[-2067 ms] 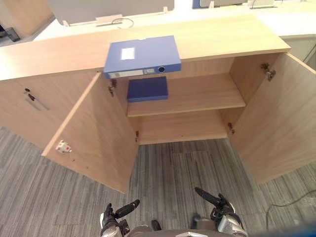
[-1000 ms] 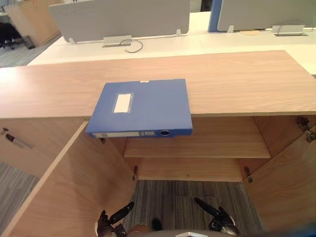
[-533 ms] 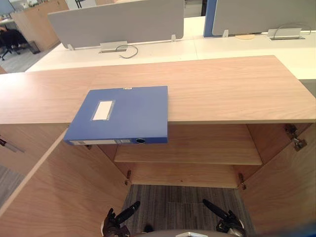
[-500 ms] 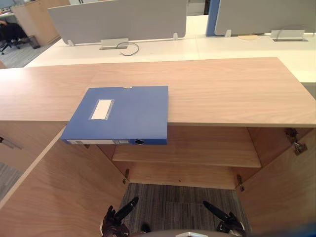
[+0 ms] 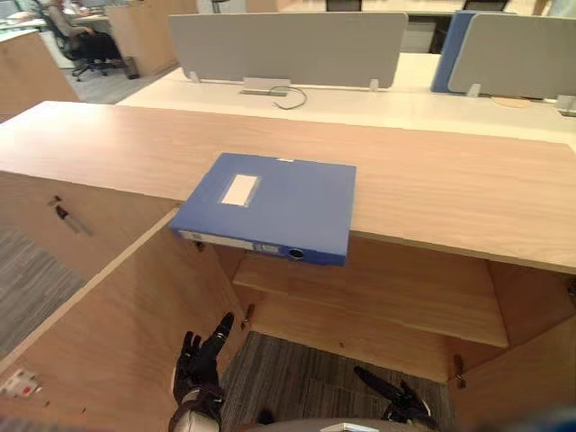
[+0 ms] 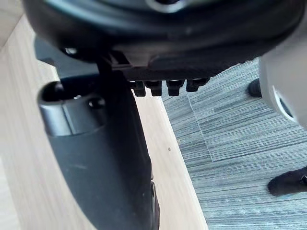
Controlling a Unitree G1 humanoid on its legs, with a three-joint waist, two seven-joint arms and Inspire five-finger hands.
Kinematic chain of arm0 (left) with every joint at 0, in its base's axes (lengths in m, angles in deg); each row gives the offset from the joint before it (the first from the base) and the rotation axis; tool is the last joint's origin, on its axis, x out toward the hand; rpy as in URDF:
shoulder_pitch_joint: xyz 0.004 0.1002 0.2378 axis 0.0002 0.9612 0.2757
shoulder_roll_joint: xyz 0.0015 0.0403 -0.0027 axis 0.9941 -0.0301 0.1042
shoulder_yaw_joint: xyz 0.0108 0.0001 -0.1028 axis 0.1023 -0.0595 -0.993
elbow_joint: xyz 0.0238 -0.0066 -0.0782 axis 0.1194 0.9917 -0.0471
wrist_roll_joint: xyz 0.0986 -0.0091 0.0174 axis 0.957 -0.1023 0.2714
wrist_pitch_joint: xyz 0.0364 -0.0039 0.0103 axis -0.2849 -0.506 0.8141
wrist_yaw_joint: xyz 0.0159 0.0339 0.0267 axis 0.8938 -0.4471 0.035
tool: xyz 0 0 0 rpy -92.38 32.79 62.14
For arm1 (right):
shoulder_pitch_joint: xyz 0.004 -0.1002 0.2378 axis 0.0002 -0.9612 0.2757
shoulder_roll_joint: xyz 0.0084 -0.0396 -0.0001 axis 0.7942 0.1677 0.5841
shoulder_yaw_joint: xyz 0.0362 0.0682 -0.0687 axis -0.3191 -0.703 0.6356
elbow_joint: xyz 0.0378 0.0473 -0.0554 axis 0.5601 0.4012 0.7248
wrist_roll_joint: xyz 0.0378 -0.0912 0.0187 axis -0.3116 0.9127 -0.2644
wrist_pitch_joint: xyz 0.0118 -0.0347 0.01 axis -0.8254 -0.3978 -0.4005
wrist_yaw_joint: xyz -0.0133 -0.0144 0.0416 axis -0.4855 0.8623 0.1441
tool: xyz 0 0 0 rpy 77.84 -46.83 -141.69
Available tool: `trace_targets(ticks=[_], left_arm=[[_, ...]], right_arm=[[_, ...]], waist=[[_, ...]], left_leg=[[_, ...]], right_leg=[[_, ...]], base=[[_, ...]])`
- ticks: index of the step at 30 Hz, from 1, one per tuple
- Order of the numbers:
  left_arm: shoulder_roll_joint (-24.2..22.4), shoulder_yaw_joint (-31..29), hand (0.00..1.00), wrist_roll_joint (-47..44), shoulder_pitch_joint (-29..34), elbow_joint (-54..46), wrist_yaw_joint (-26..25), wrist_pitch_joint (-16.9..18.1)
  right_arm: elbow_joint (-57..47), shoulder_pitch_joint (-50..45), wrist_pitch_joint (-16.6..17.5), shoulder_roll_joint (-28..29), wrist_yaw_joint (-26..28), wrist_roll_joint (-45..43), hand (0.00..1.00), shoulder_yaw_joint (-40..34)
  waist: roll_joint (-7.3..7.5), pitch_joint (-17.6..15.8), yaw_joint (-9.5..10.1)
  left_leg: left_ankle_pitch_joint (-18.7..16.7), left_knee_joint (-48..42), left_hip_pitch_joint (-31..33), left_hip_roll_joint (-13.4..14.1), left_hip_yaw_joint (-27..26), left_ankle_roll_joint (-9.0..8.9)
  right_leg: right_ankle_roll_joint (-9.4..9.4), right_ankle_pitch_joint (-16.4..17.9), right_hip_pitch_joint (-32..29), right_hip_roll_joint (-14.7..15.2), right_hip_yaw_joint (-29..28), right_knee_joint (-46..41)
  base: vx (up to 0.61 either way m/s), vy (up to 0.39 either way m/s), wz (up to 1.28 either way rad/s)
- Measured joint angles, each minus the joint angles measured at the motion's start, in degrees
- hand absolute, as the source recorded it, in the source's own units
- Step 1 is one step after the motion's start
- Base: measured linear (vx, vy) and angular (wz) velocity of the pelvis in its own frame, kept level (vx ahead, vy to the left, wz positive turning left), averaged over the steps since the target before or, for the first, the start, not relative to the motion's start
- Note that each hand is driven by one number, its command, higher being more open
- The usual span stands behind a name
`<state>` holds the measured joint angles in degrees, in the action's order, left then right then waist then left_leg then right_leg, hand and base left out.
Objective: Walk over to the cabinet, pick up the folder, carry it to the office cabinet, place the folder inside the office cabinet, then close the office cabinet door
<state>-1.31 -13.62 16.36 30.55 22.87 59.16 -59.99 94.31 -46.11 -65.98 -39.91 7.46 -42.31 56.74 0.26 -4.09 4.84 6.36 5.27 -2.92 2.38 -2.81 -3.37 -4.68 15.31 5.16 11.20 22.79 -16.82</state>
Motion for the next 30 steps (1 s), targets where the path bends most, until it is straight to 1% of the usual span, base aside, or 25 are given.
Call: trace_targets(ticks=[2,3,5,7,9,10,12,13,14,15,17,19,20,22,26,28,29,30], left_arm=[[-0.34,-0.88,1.0,3.73,1.11,-3.06,-1.09,-0.47],[-0.62,-1.2,1.0,7.44,1.83,-6.01,-1.96,-0.75],[-0.96,-2.33,1.0,13.93,2.57,-10.35,-3.3,-1.16],[-1.68,-3.45,1.0,23.2,3.94,-17.53,-5.3,-1.2],[-2.09,-3.68,1.0,26.76,4.6,-20.68,-6.71,-1.78],[-2.41,-3.62,1.0,30.42,5.03,-21.6,-7.66,-1.83],[-2.87,-3.4,1.0,41.48,5.63,-24.58,-12.34,-2.37],[-2.88,-3.48,1.0,42.95,5.63,-25.62,-13.24,-2.44],[-2.88,-3.37,1.0,47.16,5.63,-28.03,-16.06,-2.45],[-2.88,-3.38,1.0,49.56,5.63,-29.42,-17.7,-2.45],[-2.87,-3.31,1.0,52.87,5.62,-31.48,-20.1,-2.45],[-2.7,-1.98,1.0,56.13,5.57,-33.86,-22.95,-2.48],[-2.59,-1.41,1.0,57.19,5.57,-34.13,-23.3,-2.5],[-2.12,1.25,1.0,62.09,5.5,-35.19,-23.38,-2.49],[-0.59,5.18,1.0,68.15,4.26,-38.53,-22.15,-2.15],[0.17,5.79,1.0,70.8,2.52,-38.6,-21.6,-1.37],[1.03,6.69,1.0,72.48,1.43,-38.6,-20.5,-0.95],[1.48,7.0,1.0,73.08,1.23,-38.6,-20.08,-0.81]], right_arm=[[0.05,-0.35,-0.04,-0.01,-0.01,0.0,1.0,-0.15],[0.04,-0.61,-0.04,0.01,-0.05,-0.01,1.0,-0.27],[0.03,-0.85,0.0,0.12,-0.21,-0.07,1.0,-0.58],[0.04,-0.91,0.44,0.9,-0.67,-0.23,1.0,-2.09],[0.06,-0.95,0.74,1.1,-1.08,-0.36,1.0,-2.26],[0.07,-0.97,0.77,1.15,-1.31,-0.43,1.0,-2.34],[0.19,-1.03,1.28,1.61,-2.13,-0.44,1.0,-2.52],[0.37,-1.02,1.37,1.61,-2.23,-0.44,1.0,-2.47],[0.69,-1.02,1.55,1.61,-2.53,-0.62,1.0,-2.47],[0.76,-1.04,1.71,1.61,-2.68,-0.78,1.0,-2.46],[0.83,-1.07,2.01,1.61,-2.85,-1.82,1.0,-2.45],[0.96,-1.07,2.23,1.6,-2.93,-2.26,1.0,-2.43],[1.17,-1.05,2.38,1.6,-2.95,-2.25,1.0,-2.44],[1.4,-0.98,2.57,1.6,-2.93,-2.23,1.0,-2.45],[3.51,-0.12,3.13,1.09,-2.7,-2.17,1.0,-2.77],[5.86,1.25,3.08,0.18,-2.52,-2.11,1.0,-2.82],[6.96,1.84,3.13,-0.56,-2.25,-2.08,1.0,-3.58],[7.29,2.13,3.12,-0.75,-2.1,-2.04,1.0,-4.25]], waist=[[0.28,-0.03,0.79],[0.52,-0.14,1.27],[0.83,-0.2,1.47],[1.17,-0.12,1.62],[1.25,-0.19,1.81],[1.27,-0.2,1.84],[1.49,-0.18,1.82],[1.49,-0.19,1.86],[1.49,-0.19,2.34],[1.47,-0.2,2.55],[1.34,-0.26,2.65],[1.12,-0.11,2.63],[1.1,-0.05,2.64],[0.86,0.31,2.66],[0.37,1.3,2.35],[-0.35,1.8,2.39],[-1.27,2.38,2.13],[-1.57,2.38,2.0]], left_leg=[[0.08,0.0,0.47,-0.39,0.8,0.07],[0.13,-0.01,0.83,-0.54,1.32,0.26],[0.61,-0.26,1.29,-0.89,2.44,0.03],[0.96,-0.29,1.98,-1.08,3.37,-0.12],[1.03,-0.3,2.09,-1.19,3.7,-0.09],[1.04,-0.3,1.99,-1.32,3.87,-0.09],[1.03,-0.3,1.63,-1.71,4.97,-0.09],[1.03,-0.3,1.63,-1.75,5.07,-0.09],[1.02,-0.29,1.71,-1.78,5.11,-0.09],[1.01,-0.28,1.93,-1.79,5.13,-0.08],[0.98,-0.26,1.99,-1.81,5.16,-0.04],[0.96,-0.09,2.03,-1.81,5.15,0.01],[0.95,-0.05,2.03,-1.81,5.14,0.02],[0.94,-0.02,2.12,-1.8,5.06,0.04],[0.83,-0.01,2.28,-1.56,4.46,0.02],[0.76,-0.01,2.54,-1.36,3.38,-0.1],[0.8,-0.01,3.06,-0.93,2.67,-0.18],[0.83,-0.02,3.07,-0.78,2.43,-0.22]], right_leg=[[-0.15,0.53,-0.07,0.33,1.04,-0.78],[-0.25,0.88,-0.13,0.6,1.98,-1.36],[-0.35,1.14,-0.04,0.98,3.23,-1.76],[-0.42,1.11,0.03,1.17,3.98,-1.73],[-0.51,1.06,0.21,1.38,4.35,-1.71],[-0.63,0.99,0.62,1.46,4.64,-1.54],[-0.8,0.94,1.77,1.64,5.61,-0.95],[-0.82,0.95,1.85,1.67,5.71,-0.84],[-0.89,0.91,1.87,1.68,5.72,-0.8],[-0.93,0.89,1.88,1.69,5.72,-0.79],[-0.98,0.86,1.88,1.68,5.72,-0.78],[-1.02,0.82,1.85,1.68,5.7,-0.77],[-1.02,0.82,1.85,1.68,5.7,-0.77],[-1.02,0.81,1.74,1.64,5.62,-0.75],[-0.95,0.68,1.36,1.01,4.91,-0.41],[-0.59,0.44,0.48,0.55,3.54,-0.4],[-0.22,0.18,-0.48,0.07,2.51,-0.37],[-0.14,0.13,-0.63,-0.09,2.18,-0.36]], base=[[-0.05,-0.008,0.37],[-0.04,-0.017,0.44],[-0.01,-0.01,0.34],[0.02,0.005,0.21],[0.01,0.006,0.13],[0.0,0.005,0.15],[-0.01,0.003,0.2],[-0.04,0.009,0.12],[-0.06,0.01,0.05],[-0.05,0.01,0.02],[-0.05,0.005,0.01],[-0.05,0.004,0.0],[-0.04,0.001,0.01],[-0.04,0.0,-0.01],[-0.02,-0.004,-0.09],[-0.02,-0.008,-0.28],[-0.02,-0.004,-0.26],[-0.02,-0.015,-0.23]])
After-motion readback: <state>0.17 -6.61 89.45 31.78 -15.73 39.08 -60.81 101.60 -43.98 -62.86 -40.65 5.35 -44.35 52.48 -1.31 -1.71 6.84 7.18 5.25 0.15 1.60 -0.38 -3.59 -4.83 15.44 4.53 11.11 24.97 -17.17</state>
